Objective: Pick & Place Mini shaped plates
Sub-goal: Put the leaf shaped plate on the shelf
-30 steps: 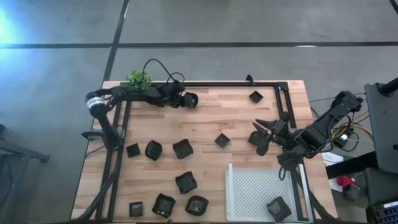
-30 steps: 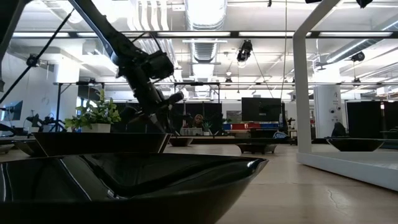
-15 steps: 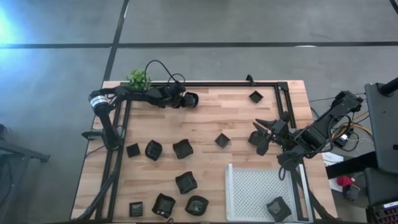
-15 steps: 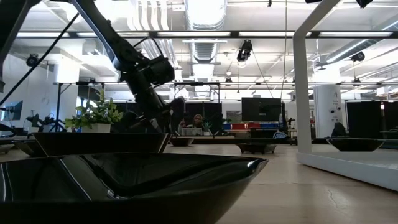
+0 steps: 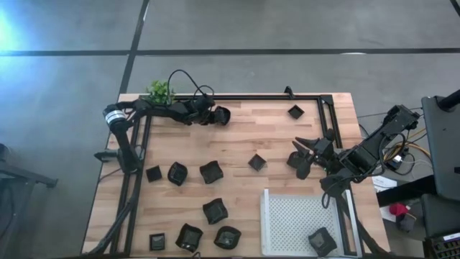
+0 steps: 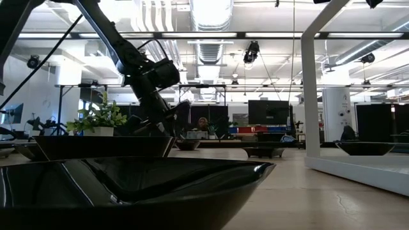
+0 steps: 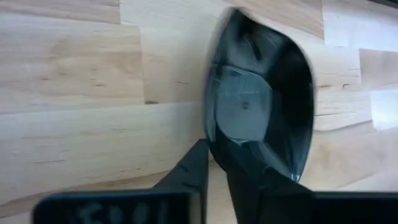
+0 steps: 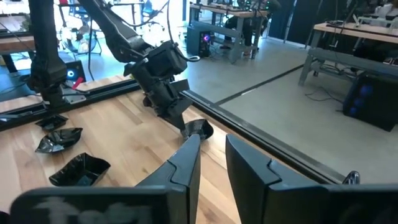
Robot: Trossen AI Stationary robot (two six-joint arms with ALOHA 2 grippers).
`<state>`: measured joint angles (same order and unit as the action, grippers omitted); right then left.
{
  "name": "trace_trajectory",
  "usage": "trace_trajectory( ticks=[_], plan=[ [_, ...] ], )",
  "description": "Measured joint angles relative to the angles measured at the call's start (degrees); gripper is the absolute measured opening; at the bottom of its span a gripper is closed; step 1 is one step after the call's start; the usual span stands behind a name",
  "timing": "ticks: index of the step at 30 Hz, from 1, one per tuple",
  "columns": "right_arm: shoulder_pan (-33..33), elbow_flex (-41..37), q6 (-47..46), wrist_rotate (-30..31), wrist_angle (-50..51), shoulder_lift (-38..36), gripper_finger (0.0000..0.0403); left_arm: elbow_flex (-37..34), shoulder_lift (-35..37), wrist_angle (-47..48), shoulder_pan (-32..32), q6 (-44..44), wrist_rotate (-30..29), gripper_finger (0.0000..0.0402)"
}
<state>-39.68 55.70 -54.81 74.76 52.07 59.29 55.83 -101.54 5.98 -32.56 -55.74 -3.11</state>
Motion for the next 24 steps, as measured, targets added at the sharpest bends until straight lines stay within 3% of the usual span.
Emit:
trace_trajectory(
  ticks=[3,16,24],
  plan=[
    [0.0,0.0,0.0,0.0,0.0,0.0,0.0075,0.0,0.1,0.0,0.0,-0.1,-0.4,0.0006],
    [0.3,0.0,0.0,0.0,0.0,0.0,0.0075,0.4,6.5,0.0,0.1,4.3,-3.8,0.0000],
    [7.4,0.0,-1.4,-1.8,-1.3,0.0,0.0075,3.0,13.8,0.0,2.6,10.6,-6.7,0.0000]
  ],
)
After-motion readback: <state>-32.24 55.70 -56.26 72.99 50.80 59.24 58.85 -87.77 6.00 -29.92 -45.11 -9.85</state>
